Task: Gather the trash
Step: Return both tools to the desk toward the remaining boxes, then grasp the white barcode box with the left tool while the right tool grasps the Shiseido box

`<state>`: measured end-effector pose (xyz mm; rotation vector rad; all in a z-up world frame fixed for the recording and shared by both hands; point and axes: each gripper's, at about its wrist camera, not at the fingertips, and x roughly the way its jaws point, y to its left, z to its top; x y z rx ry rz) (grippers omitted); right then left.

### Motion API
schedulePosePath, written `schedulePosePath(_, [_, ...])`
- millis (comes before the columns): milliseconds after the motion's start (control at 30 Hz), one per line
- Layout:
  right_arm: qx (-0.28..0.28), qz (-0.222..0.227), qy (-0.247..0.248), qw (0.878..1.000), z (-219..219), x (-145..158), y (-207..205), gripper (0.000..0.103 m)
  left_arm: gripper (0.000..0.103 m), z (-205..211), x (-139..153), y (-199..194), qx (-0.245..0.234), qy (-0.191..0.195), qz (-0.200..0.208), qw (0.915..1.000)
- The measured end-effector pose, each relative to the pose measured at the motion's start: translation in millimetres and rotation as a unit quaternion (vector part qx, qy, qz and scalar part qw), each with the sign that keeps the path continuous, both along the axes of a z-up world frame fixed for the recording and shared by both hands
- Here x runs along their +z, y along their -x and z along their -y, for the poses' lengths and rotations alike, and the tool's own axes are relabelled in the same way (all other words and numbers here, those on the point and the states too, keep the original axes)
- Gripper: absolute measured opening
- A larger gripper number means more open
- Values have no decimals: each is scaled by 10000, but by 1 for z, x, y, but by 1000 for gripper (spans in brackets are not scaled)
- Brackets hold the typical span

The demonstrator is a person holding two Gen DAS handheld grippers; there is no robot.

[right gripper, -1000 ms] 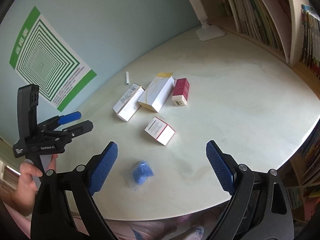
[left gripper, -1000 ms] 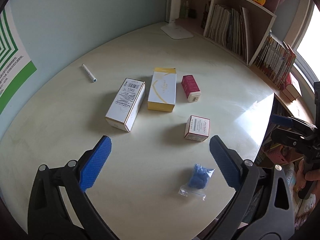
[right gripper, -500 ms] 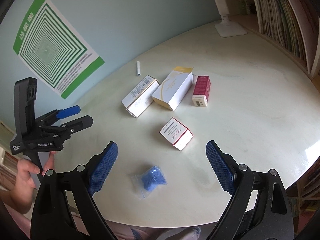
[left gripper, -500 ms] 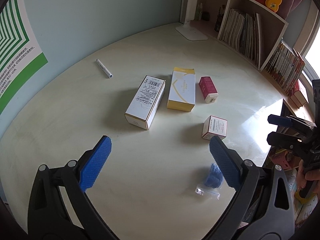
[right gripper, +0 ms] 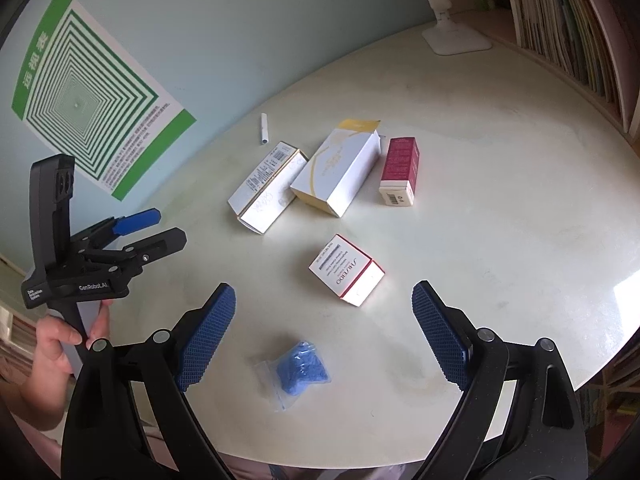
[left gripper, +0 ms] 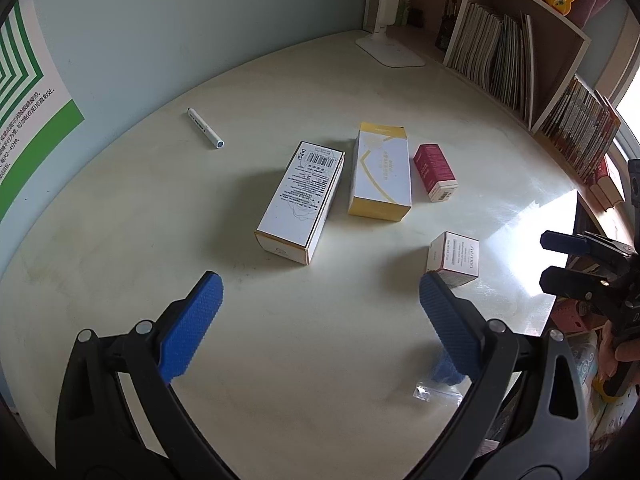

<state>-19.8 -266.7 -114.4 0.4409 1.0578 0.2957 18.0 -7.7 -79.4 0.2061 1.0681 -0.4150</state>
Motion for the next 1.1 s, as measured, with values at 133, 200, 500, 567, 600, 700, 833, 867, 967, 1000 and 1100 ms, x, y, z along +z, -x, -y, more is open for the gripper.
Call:
schedulePosePath(133, [58, -90, 26, 9999, -5, -7, -6, 89, 96, -2, -10, -8, -12, -42, -84, 10000])
schedulePosePath(200, [75, -130, 28, 9999, -8, -10, -8, 89, 96, -3, -14, -12, -25, -60, -116, 9999])
schedulePosePath(500, [293, -295, 279, 9987, -21, -25, -24, 89, 96, 0, -32, -32, -146, -193, -199, 9995])
schedulePosePath(567, [355, -323, 342, 9983, -24, -29, -28, 89, 96, 2, -38, -38, -198, -211, -223, 9993])
schedulePosePath(600, [369, -348, 360, 9981, -25, -32, -30, 89, 96, 4, -42, -41, -228, -234, -246, 9992])
schedulePosePath(700, [366, -451, 402, 9975, -26, -41, -37, 89, 96, 7, -54, -52, -273, -294, -353, 9986])
schedulePosePath(833, [419, -619, 505, 9959, -28, -53, -47, 89, 96, 12, -68, -64, -300, -391, -454, 9978])
schedulePosePath(867, [450, -671, 577, 9951, -30, -55, -49, 89, 96, 14, -71, -67, -307, -425, -458, 9976])
schedulePosePath(967, [486, -718, 615, 9943, -32, -61, -53, 89, 96, 17, -76, -73, -343, -430, -481, 9973])
schedulePosePath(1000, [495, -734, 620, 9941, -32, -63, -55, 89, 96, 19, -77, -74, -362, -430, -490, 9972])
schedulePosePath(1100, [530, -757, 703, 9932, -34, -66, -56, 89, 96, 24, -81, -78, -428, -441, -492, 9969])
